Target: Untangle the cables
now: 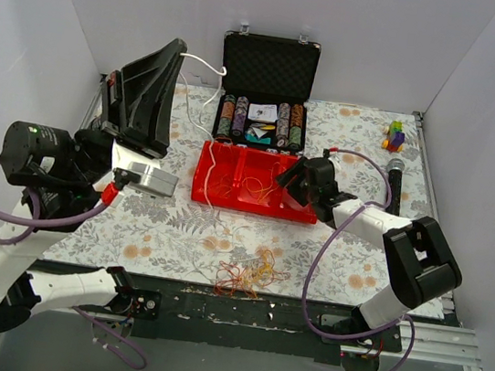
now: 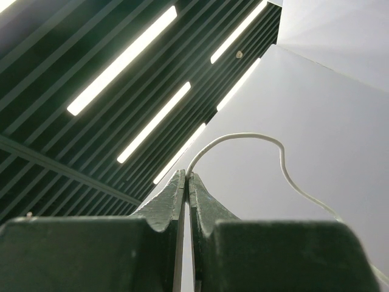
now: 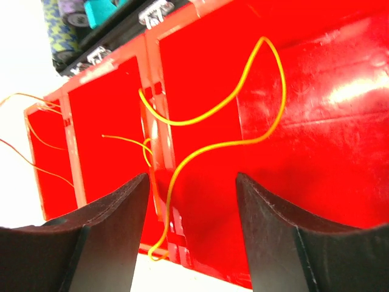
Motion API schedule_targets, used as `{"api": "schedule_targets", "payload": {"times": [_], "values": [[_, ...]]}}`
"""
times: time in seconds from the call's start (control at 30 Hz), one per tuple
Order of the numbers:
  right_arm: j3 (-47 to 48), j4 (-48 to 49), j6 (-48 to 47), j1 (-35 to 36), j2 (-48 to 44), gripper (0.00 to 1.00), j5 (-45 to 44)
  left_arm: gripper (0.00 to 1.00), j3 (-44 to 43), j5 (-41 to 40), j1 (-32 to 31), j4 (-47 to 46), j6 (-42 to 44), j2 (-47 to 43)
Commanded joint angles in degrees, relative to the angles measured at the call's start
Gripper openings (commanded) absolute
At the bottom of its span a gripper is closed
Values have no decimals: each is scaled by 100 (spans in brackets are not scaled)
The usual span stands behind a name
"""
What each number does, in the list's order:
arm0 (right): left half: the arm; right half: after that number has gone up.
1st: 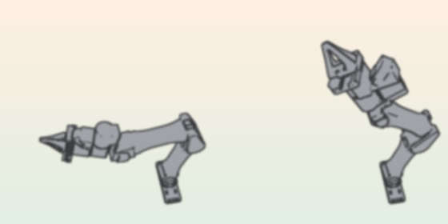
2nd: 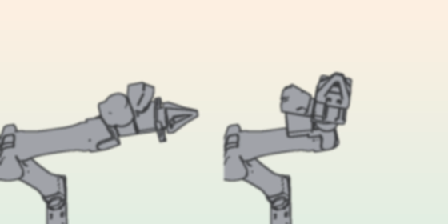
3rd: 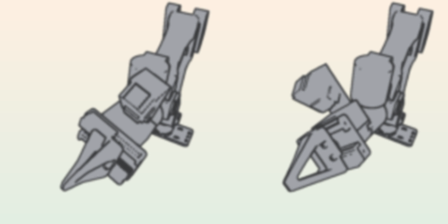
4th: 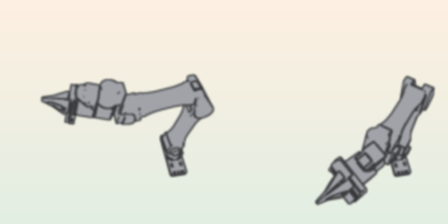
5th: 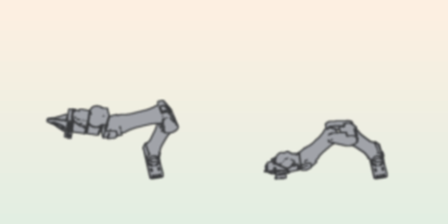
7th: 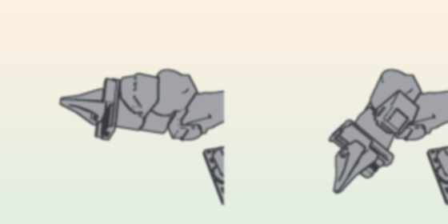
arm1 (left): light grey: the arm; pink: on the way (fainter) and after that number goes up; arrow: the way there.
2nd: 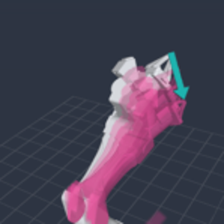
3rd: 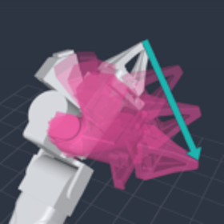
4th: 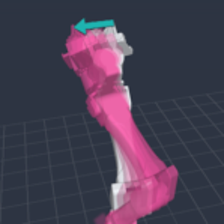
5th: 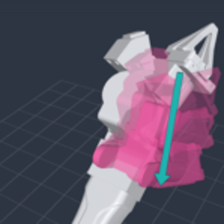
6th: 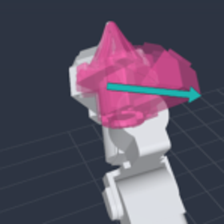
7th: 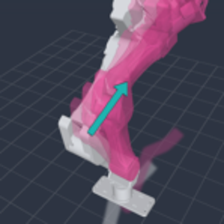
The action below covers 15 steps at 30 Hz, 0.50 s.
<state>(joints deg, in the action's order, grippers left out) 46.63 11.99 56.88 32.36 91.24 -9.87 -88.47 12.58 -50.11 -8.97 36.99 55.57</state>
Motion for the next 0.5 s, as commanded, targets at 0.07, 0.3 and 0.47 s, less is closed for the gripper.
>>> {"api": "schedule_targets", "payload": {"times": [0.07, 0.3, 0.47], "values": [[223, 717, 42, -45, 51, 63, -226, 0, 101, -115, -17, 115, -78, -187], [575, 445, -45, -72, 183, 39, -375, 0, 172, -142, -17, 185, -104, -292], [619, 278, -256, -63, 26, 16, -577, 0, 207, -142, -17, 220, -122, -336]]}}
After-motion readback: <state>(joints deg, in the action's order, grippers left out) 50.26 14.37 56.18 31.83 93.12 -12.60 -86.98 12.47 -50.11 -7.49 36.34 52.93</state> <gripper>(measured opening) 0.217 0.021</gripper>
